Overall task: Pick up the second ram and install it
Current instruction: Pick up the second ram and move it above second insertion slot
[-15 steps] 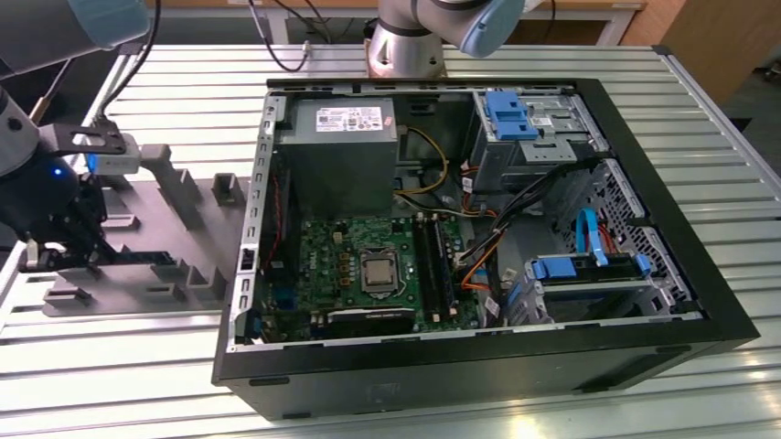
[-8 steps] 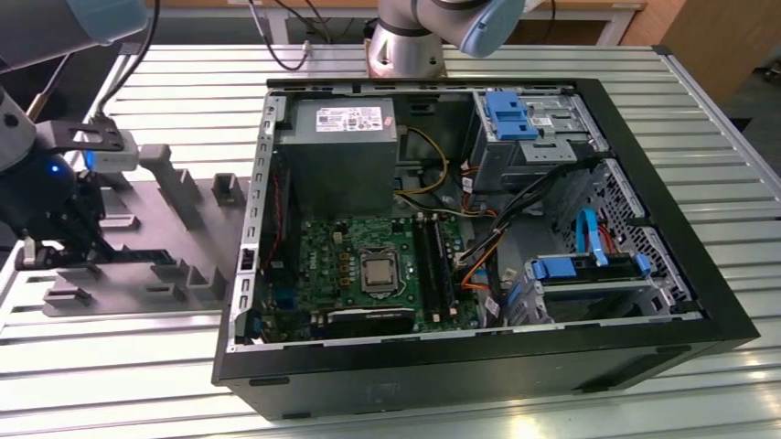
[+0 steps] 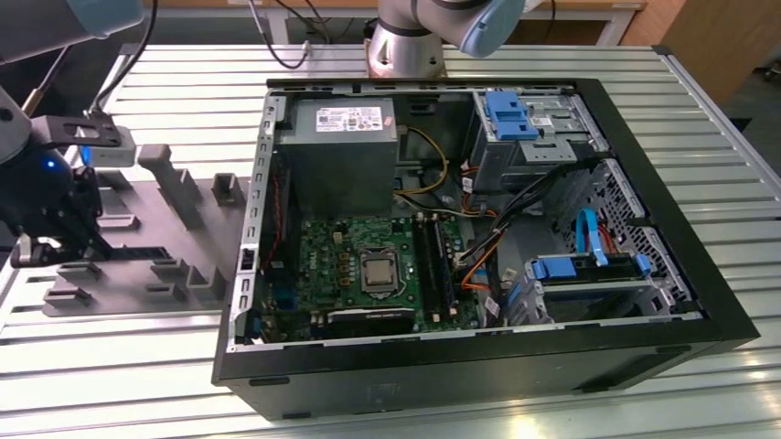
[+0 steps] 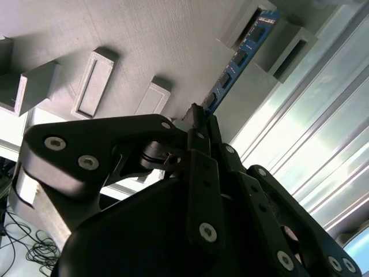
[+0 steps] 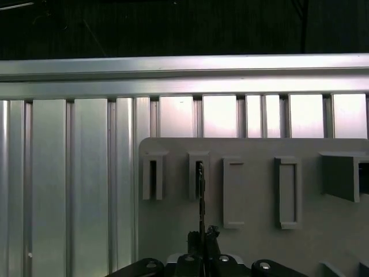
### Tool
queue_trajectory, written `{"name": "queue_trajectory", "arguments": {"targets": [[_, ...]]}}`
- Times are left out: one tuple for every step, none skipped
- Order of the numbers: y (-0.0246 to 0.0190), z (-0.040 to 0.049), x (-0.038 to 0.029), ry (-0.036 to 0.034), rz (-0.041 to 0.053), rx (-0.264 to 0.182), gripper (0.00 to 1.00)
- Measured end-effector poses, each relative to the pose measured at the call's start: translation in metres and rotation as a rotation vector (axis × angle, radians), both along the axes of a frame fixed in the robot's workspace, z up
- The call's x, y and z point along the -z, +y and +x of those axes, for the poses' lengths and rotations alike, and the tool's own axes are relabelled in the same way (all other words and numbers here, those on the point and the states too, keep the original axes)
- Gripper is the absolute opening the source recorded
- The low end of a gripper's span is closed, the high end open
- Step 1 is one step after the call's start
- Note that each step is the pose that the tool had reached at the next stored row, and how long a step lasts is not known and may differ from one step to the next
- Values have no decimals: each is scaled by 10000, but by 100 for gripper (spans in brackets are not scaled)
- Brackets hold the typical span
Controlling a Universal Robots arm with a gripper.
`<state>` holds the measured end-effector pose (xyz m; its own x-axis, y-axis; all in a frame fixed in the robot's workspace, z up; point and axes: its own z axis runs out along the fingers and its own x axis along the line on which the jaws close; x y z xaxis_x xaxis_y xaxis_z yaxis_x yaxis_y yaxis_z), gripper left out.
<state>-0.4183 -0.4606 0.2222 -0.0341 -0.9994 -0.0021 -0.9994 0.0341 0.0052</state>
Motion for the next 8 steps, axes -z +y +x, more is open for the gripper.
{"name": "queue_trajectory", "arguments": {"targets": [[0,0,-7,-1,0,0,14],[0,0,-15,0,0,0,14],[0,0,-20,-1,1,0,14],[0,0,-25,-1,1,0,14],[0,0,-30,-1,1,0,14],[0,0,-36,0,0,0,14],[0,0,-41,0,1,0,14],[0,0,-46,-1,1,1,14]]}}
